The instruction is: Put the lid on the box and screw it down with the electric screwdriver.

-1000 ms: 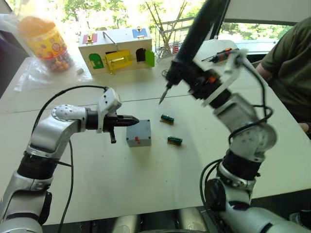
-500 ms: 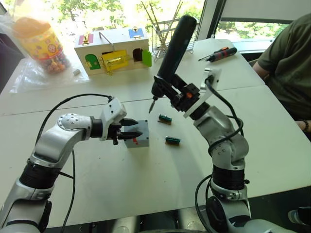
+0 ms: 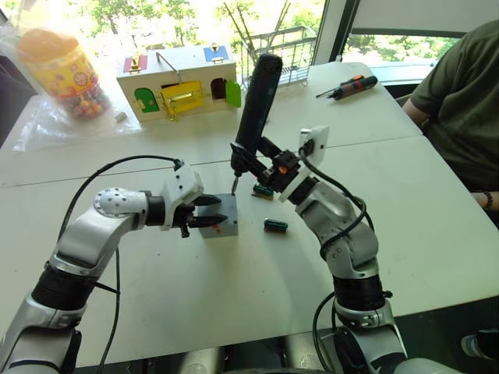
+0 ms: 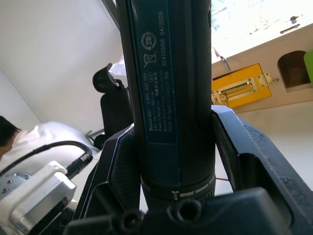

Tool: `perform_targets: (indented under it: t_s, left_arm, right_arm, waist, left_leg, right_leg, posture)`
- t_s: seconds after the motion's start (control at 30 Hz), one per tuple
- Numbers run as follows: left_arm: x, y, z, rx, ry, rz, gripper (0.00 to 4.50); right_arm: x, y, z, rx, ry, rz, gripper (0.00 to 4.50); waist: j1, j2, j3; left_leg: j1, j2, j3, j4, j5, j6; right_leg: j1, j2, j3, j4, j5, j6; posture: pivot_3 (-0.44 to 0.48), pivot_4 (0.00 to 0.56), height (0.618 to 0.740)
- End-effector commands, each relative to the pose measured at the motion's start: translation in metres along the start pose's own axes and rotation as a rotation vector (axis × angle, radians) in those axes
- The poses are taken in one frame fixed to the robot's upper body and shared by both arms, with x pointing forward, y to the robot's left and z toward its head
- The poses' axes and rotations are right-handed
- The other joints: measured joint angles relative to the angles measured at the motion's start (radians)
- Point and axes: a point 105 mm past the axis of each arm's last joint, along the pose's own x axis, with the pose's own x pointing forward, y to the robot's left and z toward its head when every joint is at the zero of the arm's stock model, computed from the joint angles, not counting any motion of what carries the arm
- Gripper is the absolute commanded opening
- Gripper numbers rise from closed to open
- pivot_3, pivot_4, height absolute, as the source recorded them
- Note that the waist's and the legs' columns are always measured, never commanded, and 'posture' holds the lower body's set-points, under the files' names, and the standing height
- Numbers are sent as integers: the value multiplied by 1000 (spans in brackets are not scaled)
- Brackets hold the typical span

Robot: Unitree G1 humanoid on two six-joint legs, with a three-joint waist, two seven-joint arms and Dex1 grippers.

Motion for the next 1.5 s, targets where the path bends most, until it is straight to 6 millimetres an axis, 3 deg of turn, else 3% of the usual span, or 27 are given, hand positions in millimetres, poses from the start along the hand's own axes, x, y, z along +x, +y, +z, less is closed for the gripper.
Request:
perform_targets:
  t_s: [0.03,0.47,0.63,0.8,1.13,1.5]
  left_arm:
    - [0,-1,-10,-11,44,3,2180]
    - [0,2,-9,-12,39,21,2180]
    - [-4,4,-15,-19,60,29,2180]
    - [-4,5,-19,-15,71,38,2180]
    - [-1,4,-21,-22,62,38,2180]
    - [1,3,-22,-19,64,38,2180]
  right_arm:
    - [5,6,22,-57,-89,28,1886]
    - [11,6,4,-117,-51,32,1886]
    - [9,29,-13,-199,21,177,1886]
    - [5,41,-30,-232,82,258,1886]
    - [2,34,-62,-232,202,240,1886]
    - [3,27,-63,1,163,148,1886]
  waist:
    - [0,0,0]
    - [-1,0,0]
    - [-2,0,-1]
    - [-1,0,-2]
    - [-1,-2,-15]
    - [1,-4,-20]
  left_leg:
    - [0,0,0,0,0,0]
    - [1,0,0,0,0,0]
    - [2,0,0,0,0,0]
    - [19,1,0,-8,0,1]
    - [20,2,0,-8,-1,1]
    - [33,2,0,-12,-3,3]
  right_leg:
    - [0,0,0,0,0,0]
    - [1,0,0,0,0,0]
    - [2,0,0,0,0,0]
    - [16,1,0,-3,0,0]
    - [16,2,1,-3,0,0]
    - [28,2,2,-5,0,0]
  posture:
    - [0,150,740]
    - [0,150,740]
    - [0,150,740]
    - [0,150,740]
    - [0,150,740]
    - [0,150,740]
